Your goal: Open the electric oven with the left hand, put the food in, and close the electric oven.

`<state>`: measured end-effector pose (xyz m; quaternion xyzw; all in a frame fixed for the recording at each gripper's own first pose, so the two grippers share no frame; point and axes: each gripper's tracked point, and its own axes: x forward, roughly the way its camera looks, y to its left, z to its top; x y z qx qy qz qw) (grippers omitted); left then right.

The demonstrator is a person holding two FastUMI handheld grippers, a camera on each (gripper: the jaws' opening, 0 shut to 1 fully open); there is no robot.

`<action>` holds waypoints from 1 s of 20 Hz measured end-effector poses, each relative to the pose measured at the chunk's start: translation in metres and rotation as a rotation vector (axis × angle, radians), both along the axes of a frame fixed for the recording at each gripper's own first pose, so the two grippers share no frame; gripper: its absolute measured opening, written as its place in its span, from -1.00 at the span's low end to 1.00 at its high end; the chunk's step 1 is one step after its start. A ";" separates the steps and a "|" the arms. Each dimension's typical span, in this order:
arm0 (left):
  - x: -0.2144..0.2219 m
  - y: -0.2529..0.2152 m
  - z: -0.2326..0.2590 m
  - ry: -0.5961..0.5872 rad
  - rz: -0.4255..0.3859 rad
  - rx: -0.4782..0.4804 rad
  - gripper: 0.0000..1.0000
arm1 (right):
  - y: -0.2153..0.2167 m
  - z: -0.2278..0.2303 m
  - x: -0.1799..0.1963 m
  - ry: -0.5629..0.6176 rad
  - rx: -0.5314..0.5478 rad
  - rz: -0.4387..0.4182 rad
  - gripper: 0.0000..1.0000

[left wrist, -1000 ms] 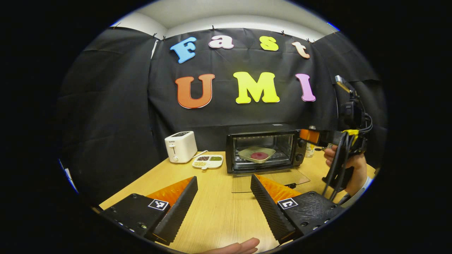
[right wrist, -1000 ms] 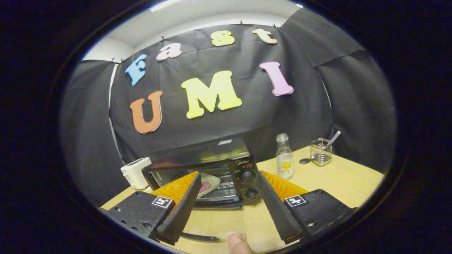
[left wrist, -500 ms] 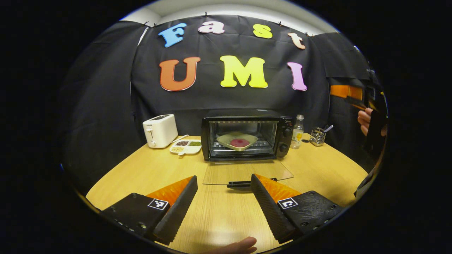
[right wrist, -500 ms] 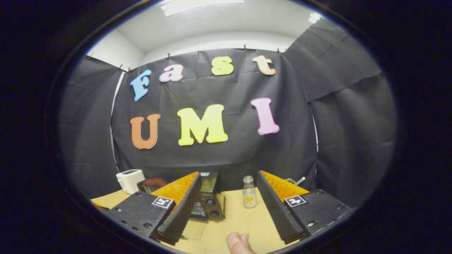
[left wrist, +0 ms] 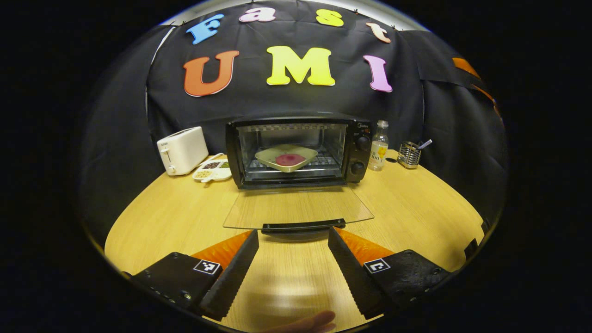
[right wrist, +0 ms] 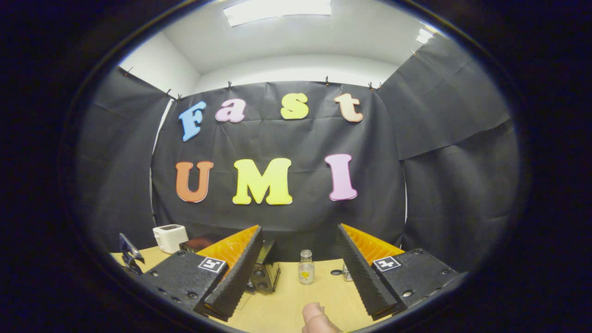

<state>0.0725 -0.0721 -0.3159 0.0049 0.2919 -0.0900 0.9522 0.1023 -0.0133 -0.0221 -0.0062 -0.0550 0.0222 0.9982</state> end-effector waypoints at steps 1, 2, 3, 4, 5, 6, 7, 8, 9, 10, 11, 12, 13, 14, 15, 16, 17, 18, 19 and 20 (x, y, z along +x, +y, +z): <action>0.002 -0.006 -0.008 0.024 -0.010 -0.002 0.94 | -0.010 0.002 -0.001 -0.001 0.007 -0.012 0.92; 0.003 -0.009 -0.018 0.051 -0.017 -0.003 0.94 | -0.017 0.004 -0.002 -0.001 0.010 -0.027 0.92; 0.005 -0.013 -0.026 0.076 -0.018 0.000 0.94 | -0.024 0.005 -0.007 -0.005 0.014 -0.040 0.92; 0.010 -0.015 -0.033 0.098 -0.018 0.002 0.94 | -0.030 0.006 -0.008 -0.009 0.017 -0.046 0.92; 0.011 -0.018 -0.039 0.116 -0.017 0.005 0.94 | -0.034 0.006 -0.008 -0.016 0.020 -0.051 0.92; 0.011 -0.020 -0.043 0.129 -0.018 0.008 0.94 | -0.039 0.005 -0.008 -0.018 0.023 -0.056 0.92; 0.012 -0.022 -0.047 0.144 -0.020 0.014 0.94 | -0.045 0.003 -0.007 -0.017 0.029 -0.060 0.93; 0.013 -0.022 -0.052 0.156 -0.019 0.021 0.94 | -0.049 0.001 -0.006 -0.012 0.034 -0.062 0.92; 0.015 -0.022 -0.054 0.163 -0.015 0.026 0.94 | -0.053 -0.003 -0.005 -0.006 0.038 -0.066 0.93; 0.018 -0.022 -0.055 0.169 -0.010 0.025 0.94 | -0.056 -0.007 -0.005 0.004 0.040 -0.071 0.93; 0.020 -0.023 -0.054 0.173 -0.007 0.015 0.94 | -0.059 0.005 -0.022 0.013 0.041 -0.073 0.93; 0.023 -0.024 -0.055 0.177 -0.004 0.000 0.94 | -0.062 0.001 -0.021 0.021 0.047 -0.076 0.92; 0.025 -0.025 -0.056 0.187 0.004 -0.010 0.94 | -0.066 -0.002 -0.019 0.030 0.052 -0.079 0.92; 0.026 -0.024 -0.056 0.202 0.011 -0.015 0.94 | -0.069 -0.005 -0.018 0.042 0.056 -0.083 1.00; 0.026 -0.025 -0.056 0.217 0.012 -0.007 0.92 | -0.072 -0.009 -0.017 0.051 0.060 -0.086 0.92; 0.027 -0.024 -0.055 0.223 0.014 0.008 0.93 | -0.073 -0.012 -0.016 0.062 0.062 -0.084 0.92; 0.027 -0.024 -0.053 0.225 0.011 0.031 0.92 | -0.073 -0.016 -0.017 0.073 0.063 -0.080 0.93; 0.028 -0.023 -0.054 0.225 0.011 0.045 0.92 | -0.073 -0.018 -0.016 0.079 0.060 -0.076 0.92; 0.028 -0.023 -0.054 0.228 0.016 0.047 0.92 | -0.074 -0.024 -0.007 0.080 0.055 -0.076 0.92; 0.028 -0.022 -0.055 0.233 0.018 0.044 0.93 | -0.074 -0.023 -0.007 0.078 0.049 -0.077 0.93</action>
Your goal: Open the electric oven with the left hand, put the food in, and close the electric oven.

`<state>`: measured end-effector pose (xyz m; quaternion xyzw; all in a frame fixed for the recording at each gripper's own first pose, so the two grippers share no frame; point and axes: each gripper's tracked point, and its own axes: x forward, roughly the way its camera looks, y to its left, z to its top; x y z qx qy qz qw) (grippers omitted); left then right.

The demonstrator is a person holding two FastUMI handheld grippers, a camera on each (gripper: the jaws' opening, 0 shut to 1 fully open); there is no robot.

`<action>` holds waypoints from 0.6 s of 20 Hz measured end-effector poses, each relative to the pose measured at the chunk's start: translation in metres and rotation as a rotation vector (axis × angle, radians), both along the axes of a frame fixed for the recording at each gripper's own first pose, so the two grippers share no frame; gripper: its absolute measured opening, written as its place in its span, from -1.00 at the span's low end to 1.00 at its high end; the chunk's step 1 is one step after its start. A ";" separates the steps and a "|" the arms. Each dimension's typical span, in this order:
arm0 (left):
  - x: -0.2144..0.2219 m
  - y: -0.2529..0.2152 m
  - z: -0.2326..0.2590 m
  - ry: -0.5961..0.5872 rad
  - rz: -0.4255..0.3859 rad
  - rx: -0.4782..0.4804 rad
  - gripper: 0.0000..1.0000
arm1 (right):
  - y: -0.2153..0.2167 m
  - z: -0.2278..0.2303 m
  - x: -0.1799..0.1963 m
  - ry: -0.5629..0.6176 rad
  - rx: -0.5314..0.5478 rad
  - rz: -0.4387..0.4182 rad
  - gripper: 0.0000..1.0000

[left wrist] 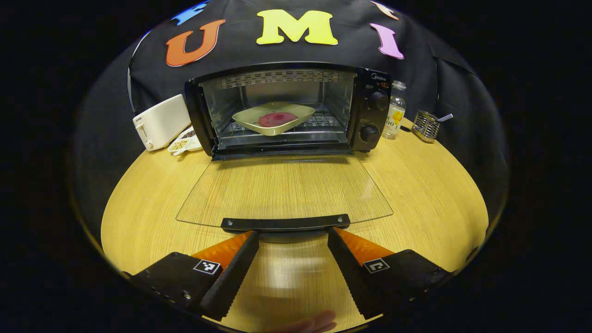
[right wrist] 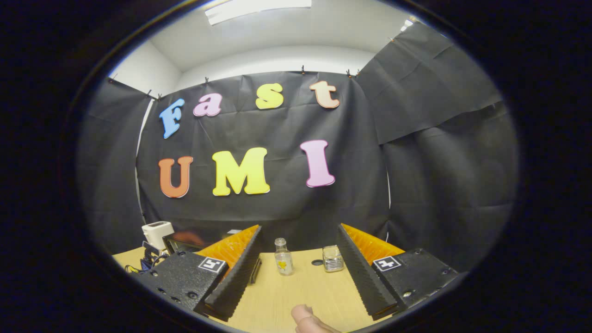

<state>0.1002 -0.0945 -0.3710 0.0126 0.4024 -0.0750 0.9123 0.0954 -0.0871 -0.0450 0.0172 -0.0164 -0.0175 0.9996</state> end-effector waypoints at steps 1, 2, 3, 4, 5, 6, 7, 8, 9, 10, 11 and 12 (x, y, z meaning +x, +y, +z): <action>0.000 0.000 0.000 0.002 0.001 -0.003 0.92 | 0.000 0.000 -0.001 -0.004 -0.004 -0.002 0.92; 0.000 0.000 0.003 0.000 0.001 -0.005 0.92 | -0.001 0.001 -0.001 -0.007 -0.007 -0.003 0.93; 0.001 0.000 0.006 -0.007 -0.002 -0.004 0.93 | 0.000 -0.001 -0.003 -0.007 -0.010 -0.002 0.92; 0.002 0.001 0.009 -0.017 -0.003 -0.004 1.00 | 0.002 -0.002 -0.003 -0.005 -0.012 0.000 0.92; 0.003 0.001 0.014 -0.025 -0.001 -0.006 1.00 | 0.004 -0.003 -0.003 -0.002 -0.012 0.002 0.92; 0.005 0.002 0.018 -0.036 -0.001 -0.005 1.00 | 0.005 -0.004 -0.004 0.001 -0.013 0.004 0.92; 0.006 0.001 0.022 -0.047 -0.001 -0.004 0.92 | 0.016 -0.010 -0.004 0.005 -0.015 0.005 0.93; 0.008 0.002 0.028 -0.059 0.000 -0.003 1.00 | 0.017 -0.010 -0.005 0.007 -0.017 0.003 0.93; 0.010 0.003 0.033 -0.071 -0.001 -0.002 0.92 | 0.016 -0.009 -0.007 0.007 -0.016 -0.003 0.93; 0.012 0.003 0.038 -0.092 0.000 -0.002 0.92 | 0.017 -0.009 -0.009 0.006 -0.015 -0.006 0.93; 0.015 0.003 0.045 -0.114 -0.001 -0.004 0.93 | 0.019 -0.010 -0.012 0.007 -0.014 -0.007 0.93; 0.019 0.002 0.050 -0.134 -0.002 -0.010 0.92 | 0.021 -0.011 -0.015 0.010 -0.015 -0.005 0.92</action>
